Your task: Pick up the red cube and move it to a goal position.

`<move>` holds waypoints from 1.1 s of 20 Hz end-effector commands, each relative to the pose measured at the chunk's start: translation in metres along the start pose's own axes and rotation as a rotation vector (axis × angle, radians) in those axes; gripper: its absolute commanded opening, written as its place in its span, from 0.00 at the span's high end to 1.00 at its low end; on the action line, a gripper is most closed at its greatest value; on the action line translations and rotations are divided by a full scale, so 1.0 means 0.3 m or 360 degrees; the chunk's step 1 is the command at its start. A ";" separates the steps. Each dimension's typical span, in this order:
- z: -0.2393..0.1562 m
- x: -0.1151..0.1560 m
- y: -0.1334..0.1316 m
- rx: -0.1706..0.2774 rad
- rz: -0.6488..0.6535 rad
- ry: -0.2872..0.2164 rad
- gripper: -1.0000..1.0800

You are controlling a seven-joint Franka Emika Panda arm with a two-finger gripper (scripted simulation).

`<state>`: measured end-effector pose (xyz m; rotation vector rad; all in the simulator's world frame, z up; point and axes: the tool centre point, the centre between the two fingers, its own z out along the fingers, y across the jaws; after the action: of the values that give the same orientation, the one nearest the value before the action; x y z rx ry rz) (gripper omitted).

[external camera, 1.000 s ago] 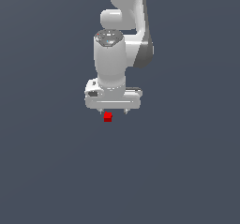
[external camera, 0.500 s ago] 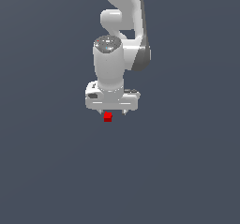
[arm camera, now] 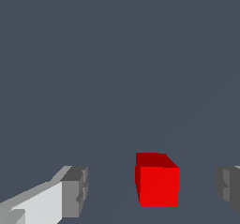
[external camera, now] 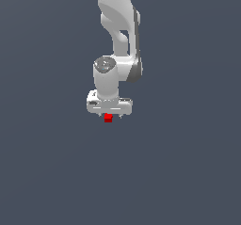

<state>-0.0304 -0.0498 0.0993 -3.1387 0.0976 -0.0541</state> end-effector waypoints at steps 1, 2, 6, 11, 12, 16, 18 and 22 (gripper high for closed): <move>0.075 -0.042 0.021 -0.0002 0.0014 -0.0016 0.04; 0.102 -0.057 0.029 -0.0002 0.0019 -0.0022 0.04; 0.187 -0.102 0.052 -0.0004 0.0034 -0.0040 0.04; 0.248 -0.133 0.068 -0.0005 0.0045 -0.0053 0.04; 0.253 -0.136 0.069 -0.0005 0.0046 -0.0054 0.04; 0.257 -0.138 0.070 -0.0005 0.0046 -0.0055 1.00; 0.257 -0.138 0.070 -0.0005 0.0046 -0.0055 1.00; 0.257 -0.138 0.070 -0.0005 0.0046 -0.0055 1.00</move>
<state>-0.0703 -0.0684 0.0212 -3.1387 0.1436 -0.0006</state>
